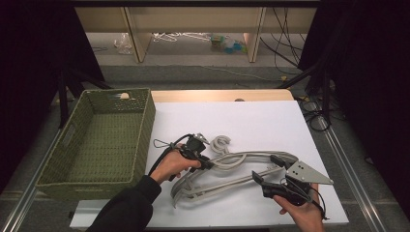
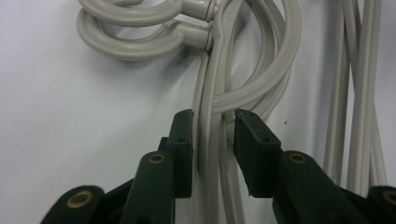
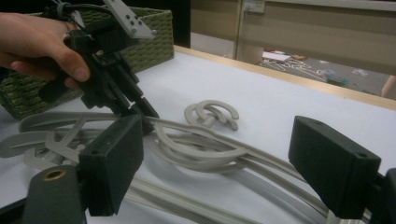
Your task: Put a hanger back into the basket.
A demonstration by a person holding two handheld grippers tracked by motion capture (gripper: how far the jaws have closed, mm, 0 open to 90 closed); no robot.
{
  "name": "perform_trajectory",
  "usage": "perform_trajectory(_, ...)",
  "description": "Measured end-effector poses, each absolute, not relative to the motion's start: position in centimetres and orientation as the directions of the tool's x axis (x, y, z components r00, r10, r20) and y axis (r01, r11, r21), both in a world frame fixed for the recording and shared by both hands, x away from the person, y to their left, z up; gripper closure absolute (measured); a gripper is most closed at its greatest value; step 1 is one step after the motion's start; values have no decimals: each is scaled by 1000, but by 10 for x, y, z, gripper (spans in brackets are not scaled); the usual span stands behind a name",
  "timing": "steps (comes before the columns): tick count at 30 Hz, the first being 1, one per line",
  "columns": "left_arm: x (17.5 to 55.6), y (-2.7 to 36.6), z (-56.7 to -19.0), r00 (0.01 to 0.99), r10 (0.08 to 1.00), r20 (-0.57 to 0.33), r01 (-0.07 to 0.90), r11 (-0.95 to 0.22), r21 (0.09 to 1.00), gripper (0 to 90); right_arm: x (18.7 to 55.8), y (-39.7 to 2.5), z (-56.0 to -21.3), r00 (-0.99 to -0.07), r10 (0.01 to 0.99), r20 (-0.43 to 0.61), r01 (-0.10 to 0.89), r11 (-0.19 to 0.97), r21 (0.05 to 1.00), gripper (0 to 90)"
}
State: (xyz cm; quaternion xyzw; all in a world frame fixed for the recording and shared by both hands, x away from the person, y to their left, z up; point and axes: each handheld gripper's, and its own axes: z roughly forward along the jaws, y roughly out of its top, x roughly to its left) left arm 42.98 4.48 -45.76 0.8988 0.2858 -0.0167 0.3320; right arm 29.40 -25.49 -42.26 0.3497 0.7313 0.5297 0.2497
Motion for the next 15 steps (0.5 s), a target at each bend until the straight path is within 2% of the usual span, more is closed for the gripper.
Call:
perform_trajectory(5,434,49,-458,822,501,-271,555,-596,581,752,294,-255,-423,-632,775,9,254,196,947,195)
perform_trajectory(7,433,48,-458,827,493,-271,548,-597,586,786,295,-254,-423,-635,773,8,253,198,947,196)
perform_trajectory(15,426,51,-449,846,484,-224,506,-597,623,810,295,-254,-423,-634,774,1,253,206,945,199)
